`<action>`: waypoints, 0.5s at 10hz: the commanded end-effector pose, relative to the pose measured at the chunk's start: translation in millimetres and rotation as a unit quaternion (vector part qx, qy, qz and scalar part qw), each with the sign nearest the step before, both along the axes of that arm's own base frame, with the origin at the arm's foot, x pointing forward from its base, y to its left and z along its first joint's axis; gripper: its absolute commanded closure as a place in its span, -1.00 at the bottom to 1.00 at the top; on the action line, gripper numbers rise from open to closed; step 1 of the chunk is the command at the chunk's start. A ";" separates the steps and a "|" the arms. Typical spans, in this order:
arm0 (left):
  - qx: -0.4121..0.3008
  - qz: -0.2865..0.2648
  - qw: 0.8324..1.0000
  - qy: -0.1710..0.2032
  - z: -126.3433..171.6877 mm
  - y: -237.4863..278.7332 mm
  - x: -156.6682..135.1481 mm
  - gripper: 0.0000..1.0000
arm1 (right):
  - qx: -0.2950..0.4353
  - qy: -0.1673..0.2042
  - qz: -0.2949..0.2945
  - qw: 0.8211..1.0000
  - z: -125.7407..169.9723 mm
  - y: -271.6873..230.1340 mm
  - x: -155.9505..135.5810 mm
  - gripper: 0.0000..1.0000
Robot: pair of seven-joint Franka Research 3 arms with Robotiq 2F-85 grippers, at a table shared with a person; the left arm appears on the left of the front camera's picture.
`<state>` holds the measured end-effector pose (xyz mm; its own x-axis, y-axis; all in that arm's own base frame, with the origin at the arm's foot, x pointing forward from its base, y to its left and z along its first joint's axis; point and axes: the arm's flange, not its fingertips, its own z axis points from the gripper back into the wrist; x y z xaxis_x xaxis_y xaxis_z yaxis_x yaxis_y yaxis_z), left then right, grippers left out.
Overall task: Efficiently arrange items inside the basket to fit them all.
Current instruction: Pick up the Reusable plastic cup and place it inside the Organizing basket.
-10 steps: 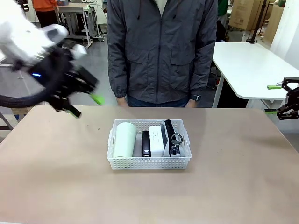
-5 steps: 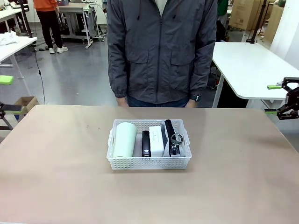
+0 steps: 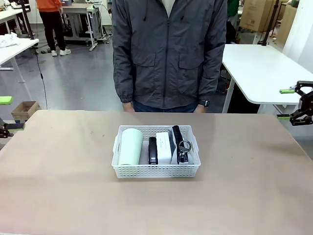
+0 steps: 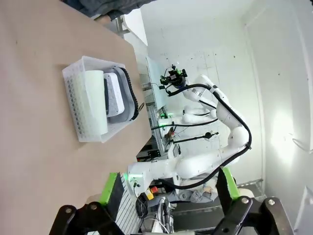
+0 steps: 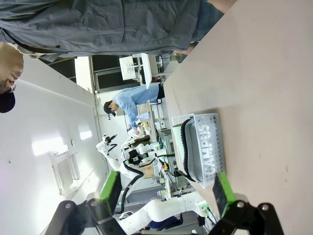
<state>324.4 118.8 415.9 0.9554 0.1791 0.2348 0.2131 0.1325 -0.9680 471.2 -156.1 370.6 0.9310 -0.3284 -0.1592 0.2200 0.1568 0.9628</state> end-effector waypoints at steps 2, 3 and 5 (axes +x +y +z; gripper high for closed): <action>-0.005 0.002 1.000 -0.006 14.3 -4.4 -10.5 -1.00 | -0.003 -0.007 0.007 1.000 1.5 -1.1 -2.4 -1.00; -0.005 0.002 1.000 -0.006 14.3 -4.4 -10.5 -1.00 | -0.003 -0.007 0.007 1.000 1.5 -1.1 -2.4 -1.00; -0.005 0.002 1.000 -0.006 14.3 -4.4 -10.5 -1.00 | -0.003 -0.007 0.007 1.000 1.5 -1.1 -2.4 -1.00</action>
<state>316.0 116.8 428.8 0.9505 0.1776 0.2548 0.2315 0.1419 -0.9624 471.2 -156.0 370.5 0.9311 -0.3283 -0.1592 0.2199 0.1568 0.9628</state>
